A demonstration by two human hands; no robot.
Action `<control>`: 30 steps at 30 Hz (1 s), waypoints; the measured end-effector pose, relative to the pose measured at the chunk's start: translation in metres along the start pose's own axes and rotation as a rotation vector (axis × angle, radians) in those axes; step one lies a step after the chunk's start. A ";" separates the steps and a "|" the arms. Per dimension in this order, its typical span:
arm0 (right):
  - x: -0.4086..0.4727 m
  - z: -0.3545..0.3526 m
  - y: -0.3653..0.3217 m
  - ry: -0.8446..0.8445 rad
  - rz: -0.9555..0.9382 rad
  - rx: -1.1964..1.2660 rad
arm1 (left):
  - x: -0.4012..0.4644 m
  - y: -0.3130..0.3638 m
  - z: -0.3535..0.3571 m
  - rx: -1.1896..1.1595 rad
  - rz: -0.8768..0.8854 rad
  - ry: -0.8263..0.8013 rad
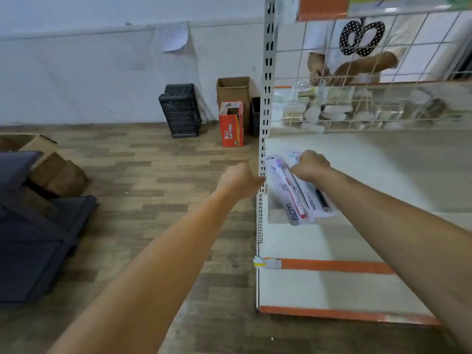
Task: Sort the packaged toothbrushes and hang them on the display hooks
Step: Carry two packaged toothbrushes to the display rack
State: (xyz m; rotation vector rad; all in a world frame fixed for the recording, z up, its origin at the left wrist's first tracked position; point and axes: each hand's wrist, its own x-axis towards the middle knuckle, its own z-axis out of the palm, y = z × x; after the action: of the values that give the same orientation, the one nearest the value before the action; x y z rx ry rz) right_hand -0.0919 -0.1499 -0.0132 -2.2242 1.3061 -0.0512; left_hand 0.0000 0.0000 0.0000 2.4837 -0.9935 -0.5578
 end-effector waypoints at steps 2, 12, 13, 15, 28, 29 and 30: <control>-0.001 -0.001 0.009 0.025 0.067 -0.037 | 0.002 0.007 0.014 -0.021 -0.006 -0.023; -0.001 0.010 0.034 0.007 0.177 0.122 | 0.009 0.024 0.056 -0.190 -0.108 -0.035; -0.001 0.011 0.033 -0.009 0.170 0.146 | 0.010 0.024 0.056 -0.240 -0.127 -0.037; -0.003 0.012 0.029 -0.032 0.154 0.194 | 0.011 0.019 0.055 -0.338 -0.152 -0.049; -0.008 0.053 -0.070 -0.225 -0.020 0.581 | 0.012 -0.064 -0.009 -0.904 -0.240 -0.044; -0.008 0.057 -0.082 -0.230 -0.027 0.605 | 0.016 -0.074 -0.017 -0.913 -0.234 -0.023; -0.008 0.061 -0.094 -0.235 -0.038 0.624 | 0.019 -0.083 -0.026 -0.923 -0.229 -0.002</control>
State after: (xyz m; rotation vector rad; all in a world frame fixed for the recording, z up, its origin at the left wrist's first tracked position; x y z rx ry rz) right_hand -0.0029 -0.0812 -0.0182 -1.6633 0.9537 -0.1795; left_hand 0.0715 0.0474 -0.0245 1.7493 -0.3066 -0.8489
